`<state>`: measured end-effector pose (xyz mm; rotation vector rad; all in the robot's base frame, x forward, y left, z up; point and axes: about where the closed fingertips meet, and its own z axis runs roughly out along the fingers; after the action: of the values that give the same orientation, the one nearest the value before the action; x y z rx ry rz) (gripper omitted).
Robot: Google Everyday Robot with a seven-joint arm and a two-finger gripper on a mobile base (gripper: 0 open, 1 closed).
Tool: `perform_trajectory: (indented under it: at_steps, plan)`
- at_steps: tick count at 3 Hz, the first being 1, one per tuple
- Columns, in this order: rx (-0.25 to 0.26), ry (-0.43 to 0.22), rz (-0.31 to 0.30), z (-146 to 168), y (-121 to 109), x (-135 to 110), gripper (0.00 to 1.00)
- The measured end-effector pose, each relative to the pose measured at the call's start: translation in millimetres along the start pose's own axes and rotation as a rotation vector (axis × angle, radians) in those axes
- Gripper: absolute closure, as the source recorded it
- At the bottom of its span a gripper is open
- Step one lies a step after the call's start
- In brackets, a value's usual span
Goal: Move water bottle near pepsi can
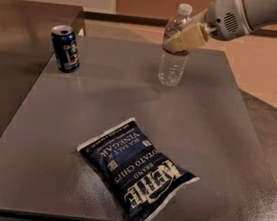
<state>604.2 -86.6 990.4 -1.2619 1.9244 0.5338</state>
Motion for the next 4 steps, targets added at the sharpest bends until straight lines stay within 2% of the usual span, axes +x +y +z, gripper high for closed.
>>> perform_trajectory:
  at_steps: [2,4]
  plan:
    - [-0.077,-0.067,-0.057,72,23,-65,1.00]
    - [-0.187,-0.045,-0.100,147,65,-95,1.00]
